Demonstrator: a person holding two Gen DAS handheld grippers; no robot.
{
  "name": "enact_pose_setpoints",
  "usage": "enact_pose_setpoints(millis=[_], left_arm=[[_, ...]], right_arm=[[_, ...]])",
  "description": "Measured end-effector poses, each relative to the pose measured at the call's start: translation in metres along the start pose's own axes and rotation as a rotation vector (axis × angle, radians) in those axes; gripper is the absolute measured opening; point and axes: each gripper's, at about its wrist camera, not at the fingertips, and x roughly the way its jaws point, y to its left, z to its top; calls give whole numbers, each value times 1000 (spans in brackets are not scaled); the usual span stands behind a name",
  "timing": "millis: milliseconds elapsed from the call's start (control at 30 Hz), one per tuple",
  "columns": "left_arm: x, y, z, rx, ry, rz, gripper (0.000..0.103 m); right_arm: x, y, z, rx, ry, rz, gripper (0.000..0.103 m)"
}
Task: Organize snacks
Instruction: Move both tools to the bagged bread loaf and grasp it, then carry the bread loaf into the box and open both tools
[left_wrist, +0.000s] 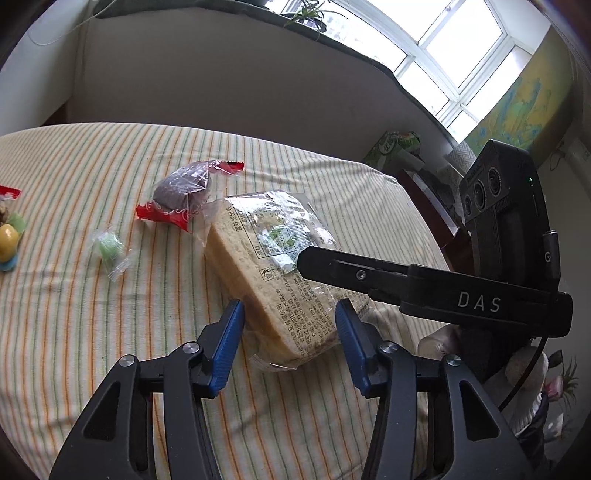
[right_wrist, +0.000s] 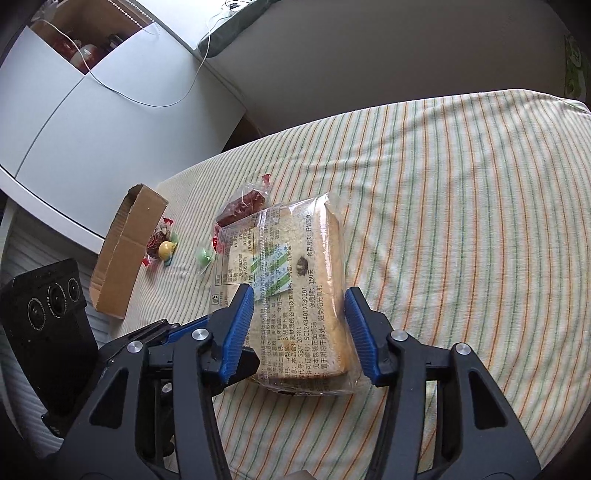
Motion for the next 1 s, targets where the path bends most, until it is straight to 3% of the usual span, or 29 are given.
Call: enact_pose_setpoints(millis=[433,1000], left_arm=[[-20,-4,-1,33,-47,22,47],[-106,33,-7,11,-207,71,47]], right_arm=[[-19,30,-7,-36,-27,-32,48],[-13,144,5,-191,-43,-5,48]])
